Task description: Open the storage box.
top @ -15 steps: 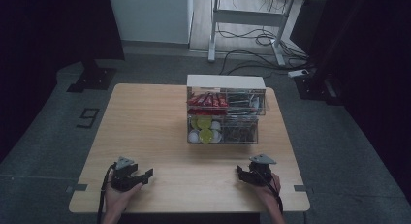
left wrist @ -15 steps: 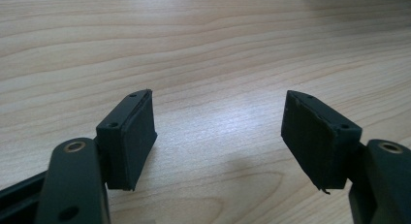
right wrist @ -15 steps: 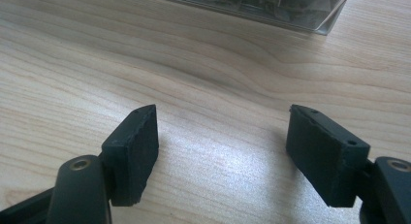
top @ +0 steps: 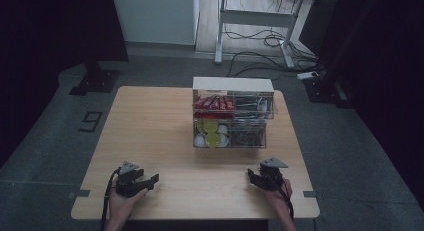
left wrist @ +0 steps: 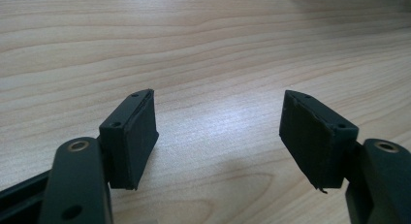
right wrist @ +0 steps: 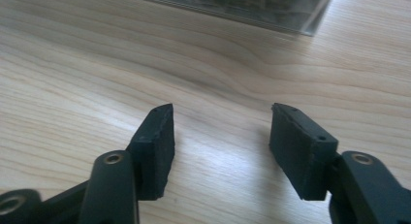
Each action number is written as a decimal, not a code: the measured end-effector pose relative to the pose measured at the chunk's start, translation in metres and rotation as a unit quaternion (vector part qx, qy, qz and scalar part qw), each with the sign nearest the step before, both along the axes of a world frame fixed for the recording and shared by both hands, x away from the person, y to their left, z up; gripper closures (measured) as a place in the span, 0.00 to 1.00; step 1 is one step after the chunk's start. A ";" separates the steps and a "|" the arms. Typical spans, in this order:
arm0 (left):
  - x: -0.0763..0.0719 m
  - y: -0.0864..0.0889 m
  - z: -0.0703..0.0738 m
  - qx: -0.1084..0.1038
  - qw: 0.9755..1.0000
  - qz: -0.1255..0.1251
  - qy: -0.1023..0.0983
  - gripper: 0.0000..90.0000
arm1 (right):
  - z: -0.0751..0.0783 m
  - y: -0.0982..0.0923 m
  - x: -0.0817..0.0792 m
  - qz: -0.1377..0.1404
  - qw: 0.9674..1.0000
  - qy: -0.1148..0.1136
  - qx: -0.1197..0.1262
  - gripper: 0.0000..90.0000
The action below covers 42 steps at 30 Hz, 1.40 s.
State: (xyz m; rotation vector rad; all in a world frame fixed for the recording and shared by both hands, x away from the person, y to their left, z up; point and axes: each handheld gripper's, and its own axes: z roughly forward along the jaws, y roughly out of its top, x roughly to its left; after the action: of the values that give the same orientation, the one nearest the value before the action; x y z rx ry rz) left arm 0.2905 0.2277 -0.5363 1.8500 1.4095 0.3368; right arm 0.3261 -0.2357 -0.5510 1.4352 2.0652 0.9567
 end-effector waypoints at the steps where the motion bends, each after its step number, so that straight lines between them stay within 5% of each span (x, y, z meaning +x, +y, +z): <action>1: 0.000 0.000 0.000 0.000 1.000 0.000 0.000 0.33 | 0.001 -0.004 0.001 -0.001 1.000 0.002 0.004 0.50; 6: -0.001 -0.003 0.002 0.008 1.000 0.004 -0.004 0.32 | 0.006 -0.019 0.001 -0.013 0.999 -0.003 0.034 0.61; 7: -0.001 -0.003 0.002 0.009 1.000 0.007 -0.003 0.32 | 0.010 -0.024 0.000 -0.008 0.999 -0.016 0.042 0.70; 18: -0.002 -0.004 0.003 0.013 1.000 0.001 -0.001 0.33 | 0.027 -0.038 -0.008 -0.003 0.995 -0.069 0.068 0.98; 28: -0.003 -0.001 0.003 0.017 1.000 0.000 -0.008 0.35 | 0.035 -0.028 -0.012 0.015 0.992 -0.095 0.086 1.00; 42: -0.006 -0.003 0.007 0.016 1.000 -0.015 -0.007 0.35 | 0.039 0.001 -0.001 0.052 0.989 -0.079 0.113 1.00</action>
State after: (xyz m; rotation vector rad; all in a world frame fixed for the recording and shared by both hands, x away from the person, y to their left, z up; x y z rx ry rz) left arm 0.2846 0.2249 -0.5295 1.8885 1.3731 0.3598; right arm 0.3250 -0.2351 -0.5125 1.3208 1.9805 1.3392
